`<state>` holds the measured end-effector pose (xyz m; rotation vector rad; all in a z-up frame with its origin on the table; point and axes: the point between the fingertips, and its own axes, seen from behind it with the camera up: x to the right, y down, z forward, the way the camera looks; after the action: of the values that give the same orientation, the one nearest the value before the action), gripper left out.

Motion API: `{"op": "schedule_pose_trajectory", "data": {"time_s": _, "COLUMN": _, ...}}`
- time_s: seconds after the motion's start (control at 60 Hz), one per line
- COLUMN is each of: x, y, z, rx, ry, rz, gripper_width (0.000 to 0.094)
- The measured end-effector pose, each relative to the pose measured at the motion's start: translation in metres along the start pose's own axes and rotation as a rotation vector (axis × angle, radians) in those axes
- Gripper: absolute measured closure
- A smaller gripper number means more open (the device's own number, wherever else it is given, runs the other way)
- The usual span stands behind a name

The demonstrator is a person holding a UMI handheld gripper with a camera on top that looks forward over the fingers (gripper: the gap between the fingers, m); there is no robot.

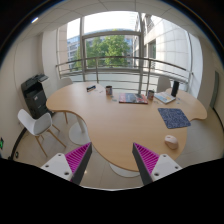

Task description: Arrange mouse

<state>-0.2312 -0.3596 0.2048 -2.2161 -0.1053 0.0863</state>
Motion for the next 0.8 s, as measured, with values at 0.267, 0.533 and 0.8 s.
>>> {"op": "schedule_pose_trajectory", "data": {"time_s": 0.267, "x": 0.118, "y": 0.087, "z": 0.003, "rx": -0.087, "ry": 0.112, "rz": 0.005, "gripper_width": 0.0095}}
{"op": "schedule_pose_trajectory", "data": {"time_s": 0.533, "x": 0.314, "y": 0.122, "z": 0.071, "rx": -0.082, "ry": 0.292, "rz": 0.01, "gripper_width": 0.0094}}
{"op": "schedule_pose_trajectory", "data": {"time_s": 0.8, "x": 0.371, "y": 0.113, "z": 0.176, "rx": -0.068, "ry": 0.187, "rz": -0.027, "gripper_width": 0.0099}}
